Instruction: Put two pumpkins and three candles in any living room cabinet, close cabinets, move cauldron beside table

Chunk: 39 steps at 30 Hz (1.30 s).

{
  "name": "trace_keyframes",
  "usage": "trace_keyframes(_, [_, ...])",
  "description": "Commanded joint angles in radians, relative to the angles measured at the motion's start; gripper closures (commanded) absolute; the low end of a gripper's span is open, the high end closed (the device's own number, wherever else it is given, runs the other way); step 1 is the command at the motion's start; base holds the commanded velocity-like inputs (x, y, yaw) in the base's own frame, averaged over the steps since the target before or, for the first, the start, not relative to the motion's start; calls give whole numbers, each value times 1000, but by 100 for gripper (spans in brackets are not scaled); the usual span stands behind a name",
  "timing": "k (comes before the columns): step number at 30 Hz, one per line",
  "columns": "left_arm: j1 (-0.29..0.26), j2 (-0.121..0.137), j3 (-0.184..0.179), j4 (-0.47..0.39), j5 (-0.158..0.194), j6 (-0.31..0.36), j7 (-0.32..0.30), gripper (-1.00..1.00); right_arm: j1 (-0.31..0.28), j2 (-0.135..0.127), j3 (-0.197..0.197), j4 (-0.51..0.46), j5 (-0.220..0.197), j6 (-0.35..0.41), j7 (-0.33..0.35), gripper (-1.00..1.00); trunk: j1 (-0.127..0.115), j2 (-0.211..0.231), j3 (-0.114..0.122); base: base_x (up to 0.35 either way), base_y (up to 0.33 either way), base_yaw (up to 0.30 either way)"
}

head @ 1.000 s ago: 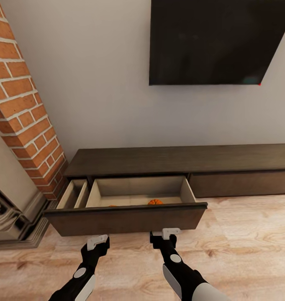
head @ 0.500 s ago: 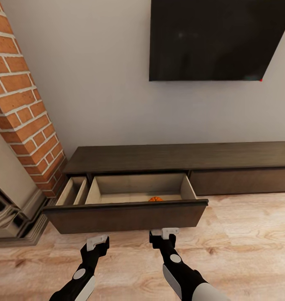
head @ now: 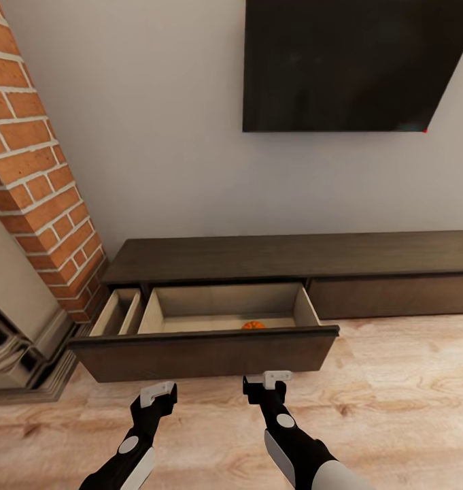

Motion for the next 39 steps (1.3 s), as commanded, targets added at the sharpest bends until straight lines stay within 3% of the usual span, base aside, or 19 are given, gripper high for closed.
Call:
trace_keyframes(1, [0, 0, -1, 0, -1, 0, -1, -100, 0, 0, 0, 0, 0, 0, 0, -100, 0, 0, 0, 130, 77, 0])
trace_keyframes(10, [0, 0, -4, 0, -3, 3, -1, -100, 0, 0, 0, 0, -2, 0, 0, -100, 0, 0, 0, 230, 114, 0])
trace_keyframes(24, [0, 3, -2, -1, 0, 1, -3, -100, 0, 0, 0, 0, -2, 0, 0, -100, 0, 0, 0, 20, 5, 0])
trace_keyframes(36, [0, 3, -1, -1, 0, 1, -2, -100, 0, 0, -2, 0, -3, -2, 0, -100, 46, -84, -38, 0, 0, 0])
trace_keyframes(39, [0, 2, 0, -1, 4, 0, 1, -100, 0, 0, -3, 0, -4, -2, 0, -100, 46, -84, -38, 0, 0, 0])
